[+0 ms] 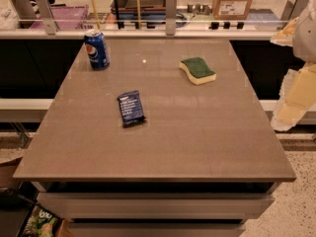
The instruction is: Pick pepsi can
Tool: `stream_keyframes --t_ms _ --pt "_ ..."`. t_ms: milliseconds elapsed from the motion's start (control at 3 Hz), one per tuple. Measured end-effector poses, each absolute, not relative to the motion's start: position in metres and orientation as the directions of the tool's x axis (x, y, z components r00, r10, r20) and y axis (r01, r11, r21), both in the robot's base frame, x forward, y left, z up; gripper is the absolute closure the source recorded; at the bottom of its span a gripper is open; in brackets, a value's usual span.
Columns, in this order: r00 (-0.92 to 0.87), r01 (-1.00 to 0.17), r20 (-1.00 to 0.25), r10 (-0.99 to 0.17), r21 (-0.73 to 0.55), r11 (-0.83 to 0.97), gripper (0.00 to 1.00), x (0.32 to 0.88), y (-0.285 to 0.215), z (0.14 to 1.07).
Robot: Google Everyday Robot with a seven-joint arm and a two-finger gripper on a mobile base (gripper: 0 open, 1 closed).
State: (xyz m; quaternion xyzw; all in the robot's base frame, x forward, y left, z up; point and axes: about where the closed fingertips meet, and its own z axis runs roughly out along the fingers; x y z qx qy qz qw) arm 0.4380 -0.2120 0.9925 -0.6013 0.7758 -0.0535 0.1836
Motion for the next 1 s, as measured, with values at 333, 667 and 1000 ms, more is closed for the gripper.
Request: stream_keyframes --t_ms 333,667,1000 --pt "-0.209 -0.913 -0.221 -0.953 -0.304 0.271 0.0 0.438 -0.212 0.993" --pt "-0.223 -0.892 -0.253 -0.941 -0.336 0.302 0.0 0.444 -0.21 0.996" --pt "-0.268 -0.844 -0.352 -0.897 -0.362 0.395 0.0 0.456 -0.211 1.0"
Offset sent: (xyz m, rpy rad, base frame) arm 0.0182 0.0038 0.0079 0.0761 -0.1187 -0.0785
